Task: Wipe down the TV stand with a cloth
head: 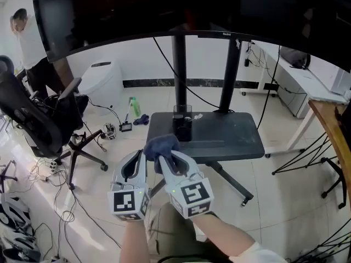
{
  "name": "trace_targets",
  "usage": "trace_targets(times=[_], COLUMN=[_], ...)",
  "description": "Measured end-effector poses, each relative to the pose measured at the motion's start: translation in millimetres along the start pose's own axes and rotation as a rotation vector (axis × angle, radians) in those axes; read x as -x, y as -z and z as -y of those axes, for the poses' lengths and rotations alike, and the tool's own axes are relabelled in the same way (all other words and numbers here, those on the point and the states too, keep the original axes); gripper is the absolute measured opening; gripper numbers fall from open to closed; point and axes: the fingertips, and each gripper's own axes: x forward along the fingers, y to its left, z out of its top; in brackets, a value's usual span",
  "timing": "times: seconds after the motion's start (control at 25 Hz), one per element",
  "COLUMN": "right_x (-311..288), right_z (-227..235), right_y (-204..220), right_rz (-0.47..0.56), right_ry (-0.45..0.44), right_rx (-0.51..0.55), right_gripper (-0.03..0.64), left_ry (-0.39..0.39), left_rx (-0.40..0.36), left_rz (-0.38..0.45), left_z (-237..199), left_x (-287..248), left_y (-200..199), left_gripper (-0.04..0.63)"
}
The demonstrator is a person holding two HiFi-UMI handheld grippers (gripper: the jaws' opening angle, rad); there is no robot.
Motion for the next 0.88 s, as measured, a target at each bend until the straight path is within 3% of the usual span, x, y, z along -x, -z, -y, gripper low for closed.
trace_targets(times=[0.08, 0.12, 0.28, 0.44, 0.6, 0.8, 0.88], right_x=[-64.4, -96.2, -190.7, -208.9, -203.3, -111.9, -55.0], right_z=[16.1, 25.5, 65.0, 85.3, 94.9, 26.6, -3.9], right_y=[-18.4, -17.4, 73.8, 112.4, 97.6, 55.8, 60.4], right_rz=[0.069, 0.051, -0.282, -0.482, -0.389, -0.185, -0.167], right_ry=[0.026, 0.053, 0.208, 0.303, 0.302, 0.146, 0.097], right_rx=[-0.019, -0.042, -0.258, -0.321, -0.21, -0.128, -0.146], right_gripper=[0.051, 0.049, 0.049, 0.049, 0.049, 0.048, 0.048], left_ry=[-0.026, -0.035, -0.058, -0.055, -0.048, -0.054, -0.049], left_rx=[-0.009, -0.012, -0.014, 0.006, 0.02, 0.026, 0.013], left_rz=[-0.024, -0.035, -0.068, -0.097, -0.096, -0.068, -0.049], left_z=[-20.2, -29.6, -61.5, -74.1, -71.6, -62.3, -52.7], left_x=[0.8, 0.5, -8.9, -23.9, -21.9, -10.5, -5.1], left_y=[6.0, 8.7, 24.7, 35.7, 42.9, 41.6, 35.4], left_gripper=[0.015, 0.015, 0.015, 0.015, 0.015, 0.015, 0.015])
